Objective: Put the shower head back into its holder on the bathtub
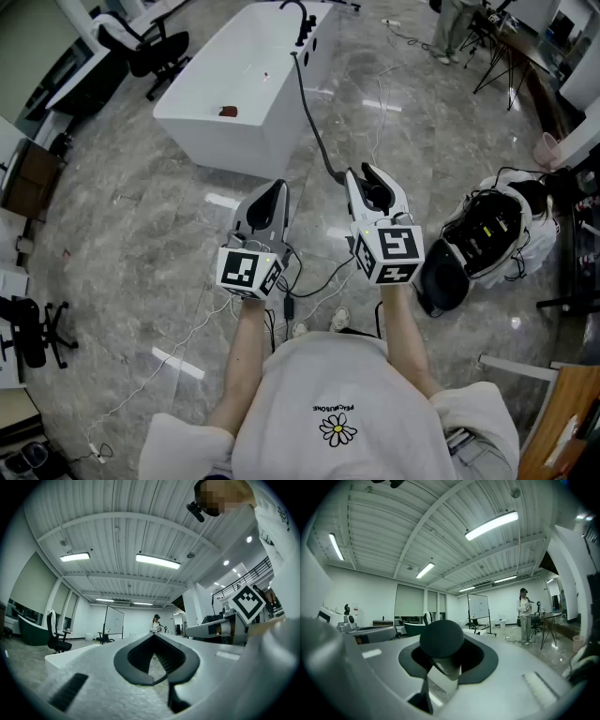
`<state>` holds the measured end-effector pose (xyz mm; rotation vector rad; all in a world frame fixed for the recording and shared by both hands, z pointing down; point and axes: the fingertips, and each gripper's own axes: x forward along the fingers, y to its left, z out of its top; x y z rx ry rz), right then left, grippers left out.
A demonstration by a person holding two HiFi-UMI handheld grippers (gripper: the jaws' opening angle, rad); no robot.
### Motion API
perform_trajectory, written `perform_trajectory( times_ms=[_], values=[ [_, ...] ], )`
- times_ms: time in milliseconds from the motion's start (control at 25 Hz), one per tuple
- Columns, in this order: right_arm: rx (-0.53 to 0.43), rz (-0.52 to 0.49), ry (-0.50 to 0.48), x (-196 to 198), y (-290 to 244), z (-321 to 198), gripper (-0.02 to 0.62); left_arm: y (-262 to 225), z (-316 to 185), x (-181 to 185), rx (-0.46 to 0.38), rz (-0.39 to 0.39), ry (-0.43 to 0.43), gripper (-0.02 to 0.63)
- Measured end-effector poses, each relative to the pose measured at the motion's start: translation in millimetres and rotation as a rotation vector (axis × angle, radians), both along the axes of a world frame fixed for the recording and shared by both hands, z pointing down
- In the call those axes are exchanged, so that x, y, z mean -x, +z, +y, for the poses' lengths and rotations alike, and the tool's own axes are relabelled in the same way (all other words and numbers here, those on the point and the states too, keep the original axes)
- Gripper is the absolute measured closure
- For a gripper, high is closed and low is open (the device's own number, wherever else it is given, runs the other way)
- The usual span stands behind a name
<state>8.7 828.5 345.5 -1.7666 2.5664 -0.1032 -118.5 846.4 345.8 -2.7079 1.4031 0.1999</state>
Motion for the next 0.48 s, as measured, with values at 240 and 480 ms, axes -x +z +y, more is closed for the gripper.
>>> perform_trajectory(
  times_ms=[240,480],
  values=[
    [0.009,-0.004,-0.01,-10.0,-0.2,-15.2,0.483,1.5,-14.1,-4.6,0.014,-0.018,-0.025,0.607],
    [0.007,-0.004,-0.024,-29.7,4.0,-29.7,0.483,19.5,-16.4,-11.7,0.045,-0.046,-0.046,0.607]
  ],
)
